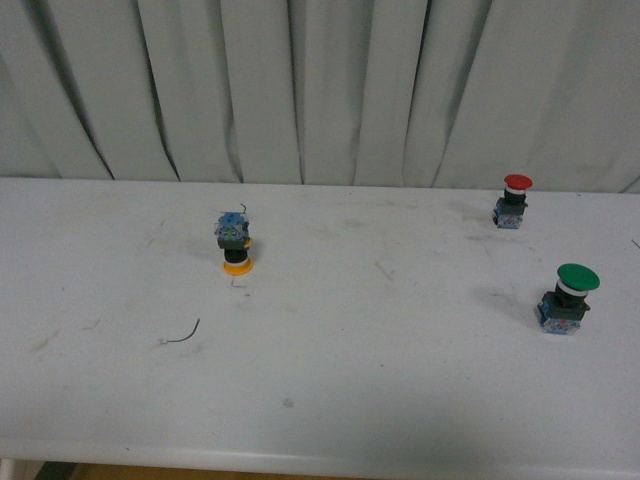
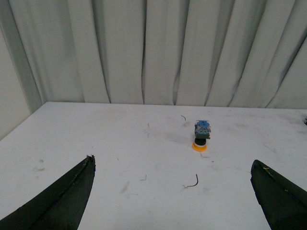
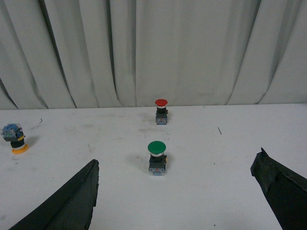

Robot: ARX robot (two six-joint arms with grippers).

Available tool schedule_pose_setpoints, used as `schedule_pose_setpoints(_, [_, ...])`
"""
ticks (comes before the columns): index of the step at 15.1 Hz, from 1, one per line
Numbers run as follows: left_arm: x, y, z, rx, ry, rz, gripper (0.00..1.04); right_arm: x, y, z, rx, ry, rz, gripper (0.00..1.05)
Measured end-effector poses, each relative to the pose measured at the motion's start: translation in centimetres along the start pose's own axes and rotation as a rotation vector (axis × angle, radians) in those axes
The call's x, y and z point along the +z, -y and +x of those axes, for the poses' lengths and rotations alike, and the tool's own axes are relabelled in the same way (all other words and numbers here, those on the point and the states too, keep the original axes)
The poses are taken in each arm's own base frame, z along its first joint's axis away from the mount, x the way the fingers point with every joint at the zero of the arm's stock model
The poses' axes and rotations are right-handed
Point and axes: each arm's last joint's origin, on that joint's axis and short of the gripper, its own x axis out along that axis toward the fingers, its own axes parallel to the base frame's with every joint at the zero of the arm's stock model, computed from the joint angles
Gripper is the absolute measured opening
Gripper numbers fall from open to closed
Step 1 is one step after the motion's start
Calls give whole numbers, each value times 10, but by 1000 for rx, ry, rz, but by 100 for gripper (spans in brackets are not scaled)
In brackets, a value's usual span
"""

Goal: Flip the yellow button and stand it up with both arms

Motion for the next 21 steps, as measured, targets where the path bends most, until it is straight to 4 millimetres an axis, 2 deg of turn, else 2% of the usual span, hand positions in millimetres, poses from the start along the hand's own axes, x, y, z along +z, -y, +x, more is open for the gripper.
schedule_pose_setpoints(11, [0,0,0,0,0,0,98,0,0,0,0,0,0,98])
schedule_pose_setpoints(12, [-2,2,0,61,-116,-32,98,0,0,0,0,0,0,98])
schedule_pose_setpoints(13, [-1,-2,4,214,-230,-87,98,0,0,0,3,0,0,98])
schedule_pose_setpoints(14, [0,-10,7,317,-225,-126,98,0,0,0,0,1,0,98])
schedule_pose_setpoints(17, [18,-23,24,287,-137,-178,98,0,0,0,0,0,0,98])
schedule_pose_setpoints(21, [20,-26,33,251,-137,-176,98,0,0,0,0,0,0,98])
